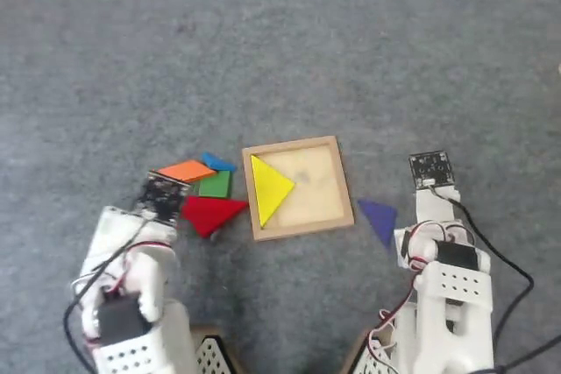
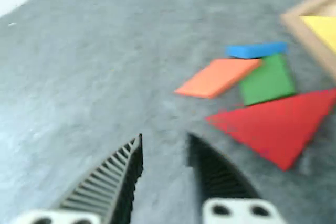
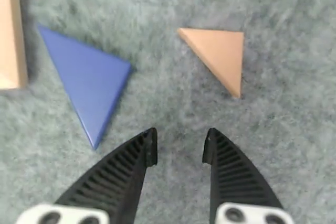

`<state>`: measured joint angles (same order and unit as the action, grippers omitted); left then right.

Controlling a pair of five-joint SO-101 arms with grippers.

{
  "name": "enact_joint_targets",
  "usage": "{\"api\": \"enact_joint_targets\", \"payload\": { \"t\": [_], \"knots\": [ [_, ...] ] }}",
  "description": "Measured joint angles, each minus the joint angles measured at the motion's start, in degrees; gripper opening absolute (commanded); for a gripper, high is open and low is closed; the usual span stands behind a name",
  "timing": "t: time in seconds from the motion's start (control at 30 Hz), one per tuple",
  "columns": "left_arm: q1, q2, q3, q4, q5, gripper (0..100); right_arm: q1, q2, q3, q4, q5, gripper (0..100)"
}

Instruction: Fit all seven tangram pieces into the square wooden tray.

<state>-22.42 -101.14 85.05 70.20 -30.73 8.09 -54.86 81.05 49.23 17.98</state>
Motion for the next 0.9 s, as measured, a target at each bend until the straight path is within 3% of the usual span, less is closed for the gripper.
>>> {"api": "enact_joint_targets", "payload": {
  "t": [0.13, 0.37, 0.47, 0.63, 0.9],
  "knots": [
    [-4.66, 10.99, -10.99, 3.52, -2.99, 19, 0.00, 0.00, 0.00, -0.18, 0.00, 15.4],
    [-5.27, 45.27, -47.47, 25.58, -10.99, 20, 0.00, 0.00, 0.00, -0.18, 0.00, 15.4],
    [-5.19, 59.25, -59.16, 27.78, -15.38, 23, 0.00, 0.00, 0.00, -0.18, 0.00, 15.4],
    [2.29, 71.91, -52.66, 27.87, -26.81, 25, 0.00, 0.00, 0.26, -1.32, 0.00, 15.4],
    [18.11, 74.11, -34.02, 12.22, -26.99, 25, 0.00, 0.00, 0.97, -1.76, 0.00, 15.4]
  ]
}}
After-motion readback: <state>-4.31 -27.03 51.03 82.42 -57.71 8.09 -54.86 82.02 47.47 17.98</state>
